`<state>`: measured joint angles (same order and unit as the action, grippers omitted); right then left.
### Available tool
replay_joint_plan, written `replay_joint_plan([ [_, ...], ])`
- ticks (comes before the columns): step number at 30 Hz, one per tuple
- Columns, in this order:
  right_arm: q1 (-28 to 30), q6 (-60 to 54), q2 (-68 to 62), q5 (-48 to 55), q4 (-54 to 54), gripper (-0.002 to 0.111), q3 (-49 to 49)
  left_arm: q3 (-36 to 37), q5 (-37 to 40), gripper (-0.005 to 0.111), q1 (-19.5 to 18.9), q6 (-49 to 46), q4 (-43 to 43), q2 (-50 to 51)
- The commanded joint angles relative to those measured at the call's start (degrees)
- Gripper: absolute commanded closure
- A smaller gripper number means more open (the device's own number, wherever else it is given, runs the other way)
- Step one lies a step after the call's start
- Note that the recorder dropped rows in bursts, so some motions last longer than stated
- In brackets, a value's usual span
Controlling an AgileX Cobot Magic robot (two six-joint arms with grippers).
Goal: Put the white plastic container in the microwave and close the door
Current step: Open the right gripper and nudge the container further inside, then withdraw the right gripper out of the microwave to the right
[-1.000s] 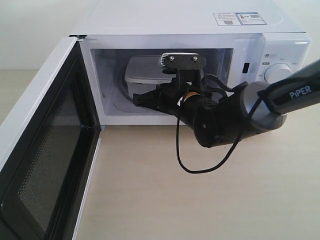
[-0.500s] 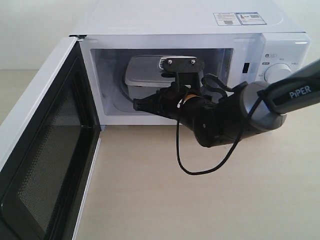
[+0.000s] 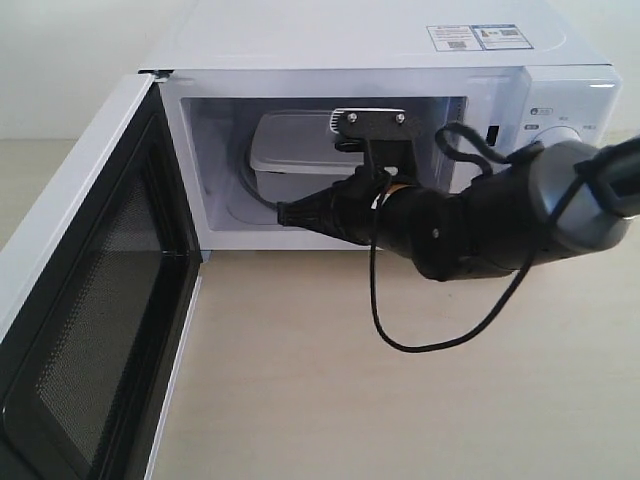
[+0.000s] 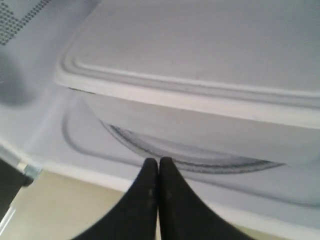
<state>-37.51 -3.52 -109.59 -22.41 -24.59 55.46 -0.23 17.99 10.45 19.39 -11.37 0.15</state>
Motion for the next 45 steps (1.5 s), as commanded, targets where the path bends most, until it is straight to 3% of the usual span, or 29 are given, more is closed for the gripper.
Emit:
replay_joint_plan([
  [1, 0.4, -3.0, 7.0, 9.0, 0.0, 0.108, -3.0, 0.2, 0.0, 0.102, -0.2, 0.5, 0.4, -0.2],
  [9, 0.3, -8.5, 16.8, 25.8, -0.3, 0.108, -9.8, 0.2, 0.0, 0.102, -0.2, 0.5, 0.4, -0.2],
  [14, 0.3, -8.8, 35.1, 30.0, -2.6, 0.108, -20.0, 0.2, 0.0, 0.102, -0.2, 0.5, 0.4, -0.2],
  [20, 0.3, -7.4, 49.7, 38.4, -3.6, 0.108, -24.0, 0.2, 0.0, 0.102, -0.2, 0.5, 0.4, -0.2],
  [23, 0.3, -1.8, 51.2, 39.5, -3.7, 0.108, -24.5, 0.2, 0.0, 0.102, -0.2, 0.5, 0.4, -0.2],
  [45, 0.4, -4.4, 51.1, 34.7, -0.7, 0.108, -24.5, 0.2, 0.0, 0.102, -0.2, 0.5, -0.1, -0.2],
])
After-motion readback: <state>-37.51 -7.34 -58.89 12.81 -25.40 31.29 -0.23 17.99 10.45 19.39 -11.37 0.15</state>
